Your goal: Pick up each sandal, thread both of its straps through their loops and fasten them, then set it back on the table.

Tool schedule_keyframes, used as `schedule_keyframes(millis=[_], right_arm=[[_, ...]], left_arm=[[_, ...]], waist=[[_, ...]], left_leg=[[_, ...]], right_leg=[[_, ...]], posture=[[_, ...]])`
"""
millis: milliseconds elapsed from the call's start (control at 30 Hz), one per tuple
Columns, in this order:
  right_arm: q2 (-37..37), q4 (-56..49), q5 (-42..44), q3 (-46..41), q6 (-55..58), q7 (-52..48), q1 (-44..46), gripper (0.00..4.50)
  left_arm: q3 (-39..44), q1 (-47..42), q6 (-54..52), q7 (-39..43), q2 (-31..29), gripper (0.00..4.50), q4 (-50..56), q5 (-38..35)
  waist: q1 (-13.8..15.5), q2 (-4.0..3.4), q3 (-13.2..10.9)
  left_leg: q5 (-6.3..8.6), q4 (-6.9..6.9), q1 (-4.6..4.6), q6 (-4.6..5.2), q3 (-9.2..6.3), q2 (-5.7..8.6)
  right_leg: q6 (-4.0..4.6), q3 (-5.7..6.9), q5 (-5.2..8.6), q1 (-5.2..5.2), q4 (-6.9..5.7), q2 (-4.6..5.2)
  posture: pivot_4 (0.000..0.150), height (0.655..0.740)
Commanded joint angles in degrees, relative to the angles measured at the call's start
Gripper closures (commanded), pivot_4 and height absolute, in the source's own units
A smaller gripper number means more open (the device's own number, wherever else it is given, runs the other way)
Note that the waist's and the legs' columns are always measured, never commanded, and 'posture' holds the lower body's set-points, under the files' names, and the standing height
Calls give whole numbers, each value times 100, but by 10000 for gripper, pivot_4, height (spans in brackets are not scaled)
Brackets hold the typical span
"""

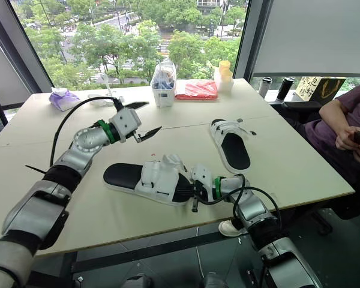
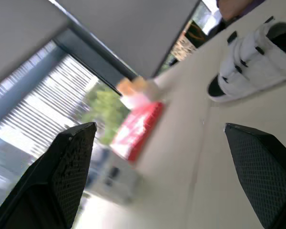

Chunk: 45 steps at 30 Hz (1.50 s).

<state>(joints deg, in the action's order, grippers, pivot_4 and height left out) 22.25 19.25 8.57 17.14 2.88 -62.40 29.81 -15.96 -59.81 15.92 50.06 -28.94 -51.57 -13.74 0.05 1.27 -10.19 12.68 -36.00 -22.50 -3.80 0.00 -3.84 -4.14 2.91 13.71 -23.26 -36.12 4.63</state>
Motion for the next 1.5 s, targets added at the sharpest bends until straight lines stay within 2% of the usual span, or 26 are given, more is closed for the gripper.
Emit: schedule_keyframes(millis=[33, 100, 200, 300, 367, 567, 700, 867, 967, 1133, 1267, 1433, 1500], right_arm=[[59, 362, -324, 123, 164, 104, -103, 45000], [35, 372, -339, 139, 157, 120, -85, 45000], [12, 382, -363, 154, 140, 132, -66, 45000], [-15, 379, -380, 161, 141, 150, -57, 45000], [-30, 375, -388, 166, 142, 168, -55, 45000], [-38, 308, -405, 182, 138, 232, -115, 45000], [-19, 283, -392, 165, 138, 260, -159, 45000], [-3, 337, -387, 148, 118, 264, -133, 45000], [-4, 411, -388, 141, 92, 261, -86, 45000], [-40, 483, -398, 168, 64, 248, -40, 45000], [-35, 525, -399, 181, 46, 223, -22, 45000], [-56, 570, -411, 191, 28, 229, -14, 45000], [-90, 578, -411, 203, 24, 255, -13, 45000]], left_arm=[[355, -306, -2124, 1871, 24, 381, 63, -696], [425, -426, -2688, 2383, 102, 381, -92, -702], [588, -821, -3111, 2427, 426, 381, -806, -498], [717, -1196, -2937, 2172, 746, 381, -1443, -223], [759, -1380, -2952, 2381, 873, 381, -1688, -87], [217, -1382, -2172, 3871, 829, 381, -1619, 763], [-506, -1125, -1740, 4244, 458, 381, -1173, 812], [-1994, -490, -1854, 4244, -754, 381, 550, -284], [-2156, -381, -2070, 4244, -1067, 381, 998, -803], [-1399, -932, -2426, 4244, -621, 381, 414, -981], [-1340, -1279, -2857, 4244, -356, 381, 402, -1156], [-1545, -1733, -3497, 4244, 247, 381, -481, -463], [-1432, -2029, -3884, 4010, 691, 381, -1182, -86]], waist=[[-45, -1, 0], [-70, 0, -1], [-75, 11, -7], [-83, 14, -8], [-92, 15, -9], [-115, 13, -8], [-121, 13, -8], [-113, 14, -10], [-86, 9, -10], [-72, 13, -11], [-91, 12, -11], [-87, 12, -9], [-90, 13, -10]], left_leg=[[0, 2, 0, 0, -3, 0], [0, 1, 0, 0, -8, 2], [0, -10, -3, 0, -15, 4], [0, -14, -4, 0, -17, 4], [0, -13, -5, 0, -18, 4], [1, 14, -1, 0, -18, 4], [1, 15, -3, 0, -18, 3], [1, 16, -3, 0, -19, 1], [1, 18, -4, 0, -19, 1], [1, -4, -35, 0, -22, 3], [-1, -22, -80, 3, -24, 5], [-1, -14, -76, 3, -30, 6], [-1, -15, -77, 3, -30, 6]], right_leg=[[-1, 0, 1, 0, -2, -1], [-3, 0, 2, 4, -1, -2], [-2, 0, 4, 8, 2, -1], [-1, 0, 4, 8, 6, 0], [-1, 0, 5, 7, 8, 0], [0, 0, 4, -5, 6, -4], [1, -1, 4, -9, 4, -5], [3, -6, 6, -8, 6, -1], [6, -6, 7, -8, 11, 2], [7, -3, 9, -21, 15, 1], [5, -5, 6, -56, 13, -1], [4, -4, 6, -57, 4, -7], [4, -4, 6, -59, 3, -8]], posture=[[1500, 7400], [1500, 7400], [1500, 7400], [1500, 7400], [1500, 7400], [1500, 7400], [1500, 7400], [1500, 7400], [1500, 7400], [1500, 7400], [1500, 7400], [1500, 7400], [1500, 7400]])
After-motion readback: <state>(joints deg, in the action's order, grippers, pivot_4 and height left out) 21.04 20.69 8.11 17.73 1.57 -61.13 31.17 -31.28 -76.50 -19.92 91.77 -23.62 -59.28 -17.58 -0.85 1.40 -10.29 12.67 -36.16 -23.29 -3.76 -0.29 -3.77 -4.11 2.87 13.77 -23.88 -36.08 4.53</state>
